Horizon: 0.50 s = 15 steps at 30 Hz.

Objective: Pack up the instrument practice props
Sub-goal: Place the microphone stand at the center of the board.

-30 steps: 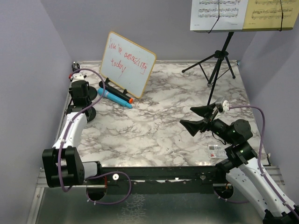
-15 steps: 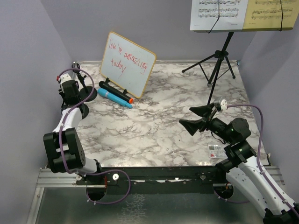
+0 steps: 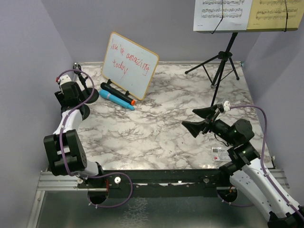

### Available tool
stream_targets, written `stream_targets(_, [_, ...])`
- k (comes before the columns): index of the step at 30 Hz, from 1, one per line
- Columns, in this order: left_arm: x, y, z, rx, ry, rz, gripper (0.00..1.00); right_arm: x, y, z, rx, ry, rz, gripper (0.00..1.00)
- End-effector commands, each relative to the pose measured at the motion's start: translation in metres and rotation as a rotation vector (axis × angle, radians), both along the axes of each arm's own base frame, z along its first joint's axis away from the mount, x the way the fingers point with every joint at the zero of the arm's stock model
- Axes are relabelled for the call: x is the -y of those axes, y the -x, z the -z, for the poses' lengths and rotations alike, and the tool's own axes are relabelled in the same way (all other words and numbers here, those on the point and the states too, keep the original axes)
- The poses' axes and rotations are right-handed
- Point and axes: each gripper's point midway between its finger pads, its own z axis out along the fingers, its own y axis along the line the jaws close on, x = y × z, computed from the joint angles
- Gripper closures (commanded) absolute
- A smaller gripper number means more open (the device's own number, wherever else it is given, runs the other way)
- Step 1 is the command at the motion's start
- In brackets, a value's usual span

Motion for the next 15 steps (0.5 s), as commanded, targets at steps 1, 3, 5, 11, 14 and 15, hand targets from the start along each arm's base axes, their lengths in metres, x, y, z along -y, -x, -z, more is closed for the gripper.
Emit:
stream_targets(1, [0.004, 0.006, -0.032, 0.055, 0.001, 0.02, 0.27, 0.003, -0.005, 0.002, -0.025, 0.002, 0.031, 0.0])
stream_targets(3, [0.004, 0.012, -0.042, 0.076, 0.006, 0.0, 0.2, 0.003, -0.006, 0.003, -0.035, 0.002, 0.036, 0.0])
stream_targets(5, [0.004, 0.02, -0.055, 0.1, 0.003, -0.021, 0.15, 0.004, -0.008, 0.003, -0.048, 0.002, 0.046, 0.0])
stream_targets(11, [0.027, 0.04, -0.115, 0.329, 0.046, -0.005, 0.01, 0.002, -0.015, 0.004, -0.093, 0.015, 0.058, 0.0])
stream_targets(14, [0.048, 0.045, -0.143, 0.383, 0.028, 0.052, 0.01, 0.004, -0.019, 0.003, -0.12, 0.032, 0.076, 0.0])
stream_targets(15, [0.058, 0.045, -0.146, 0.364, 0.015, 0.083, 0.01, 0.005, -0.022, 0.003, -0.129, 0.032, 0.09, 0.0])
